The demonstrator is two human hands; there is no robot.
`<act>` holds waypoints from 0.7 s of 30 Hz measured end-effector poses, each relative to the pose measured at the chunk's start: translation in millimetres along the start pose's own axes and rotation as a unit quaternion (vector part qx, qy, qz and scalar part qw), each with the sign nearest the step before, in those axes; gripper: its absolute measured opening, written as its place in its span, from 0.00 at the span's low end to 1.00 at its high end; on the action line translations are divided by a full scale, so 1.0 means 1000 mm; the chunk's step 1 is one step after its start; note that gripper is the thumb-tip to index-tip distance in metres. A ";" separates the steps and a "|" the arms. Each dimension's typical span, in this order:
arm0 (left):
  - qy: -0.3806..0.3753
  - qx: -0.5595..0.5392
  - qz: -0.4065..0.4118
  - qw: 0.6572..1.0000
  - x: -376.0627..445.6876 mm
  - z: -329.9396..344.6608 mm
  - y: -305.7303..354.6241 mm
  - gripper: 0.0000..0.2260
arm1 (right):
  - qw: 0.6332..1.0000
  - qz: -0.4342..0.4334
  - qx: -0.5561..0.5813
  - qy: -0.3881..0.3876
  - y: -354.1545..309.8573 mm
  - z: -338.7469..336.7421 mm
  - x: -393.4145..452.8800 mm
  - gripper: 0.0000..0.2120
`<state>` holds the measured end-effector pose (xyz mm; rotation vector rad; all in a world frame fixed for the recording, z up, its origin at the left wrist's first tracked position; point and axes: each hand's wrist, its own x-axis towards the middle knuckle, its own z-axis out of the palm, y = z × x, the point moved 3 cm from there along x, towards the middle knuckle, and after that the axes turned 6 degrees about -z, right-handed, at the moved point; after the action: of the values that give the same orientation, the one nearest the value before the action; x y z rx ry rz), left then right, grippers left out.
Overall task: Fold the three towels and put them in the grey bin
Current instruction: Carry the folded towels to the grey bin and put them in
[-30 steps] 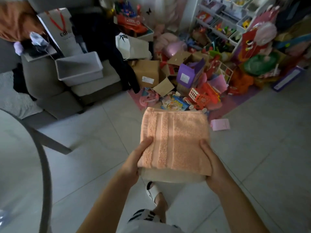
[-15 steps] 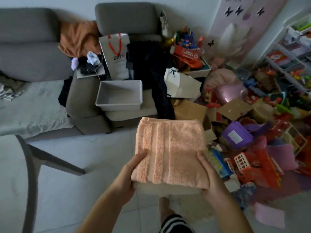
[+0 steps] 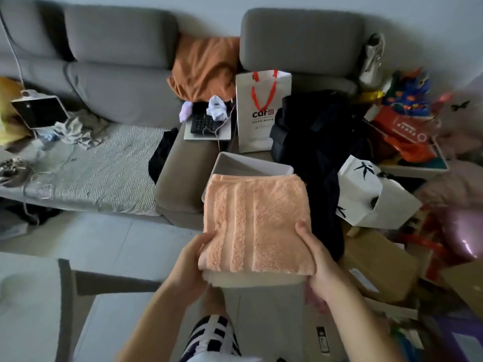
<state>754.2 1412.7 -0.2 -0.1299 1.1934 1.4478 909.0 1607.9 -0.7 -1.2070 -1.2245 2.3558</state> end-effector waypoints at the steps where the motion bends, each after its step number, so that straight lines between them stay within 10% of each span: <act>1: 0.007 -0.005 0.000 1.000 0.023 -0.013 0.020 0.24 | 1.000 0.005 -0.011 0.007 -0.005 0.013 0.029 0.24; 13: 0.090 0.094 -0.073 0.989 0.272 -0.210 0.294 0.19 | 0.992 0.107 -0.063 -0.011 -0.017 0.202 0.382 0.17; 21: 0.175 0.163 -0.090 0.967 0.408 -0.329 0.315 0.14 | 0.971 0.125 -0.200 -0.050 0.045 0.257 0.557 0.22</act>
<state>207.4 1526.7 -248.8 -0.2664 1.6487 1.0788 368.4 1722.5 -269.7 -1.4484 -1.7389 2.4432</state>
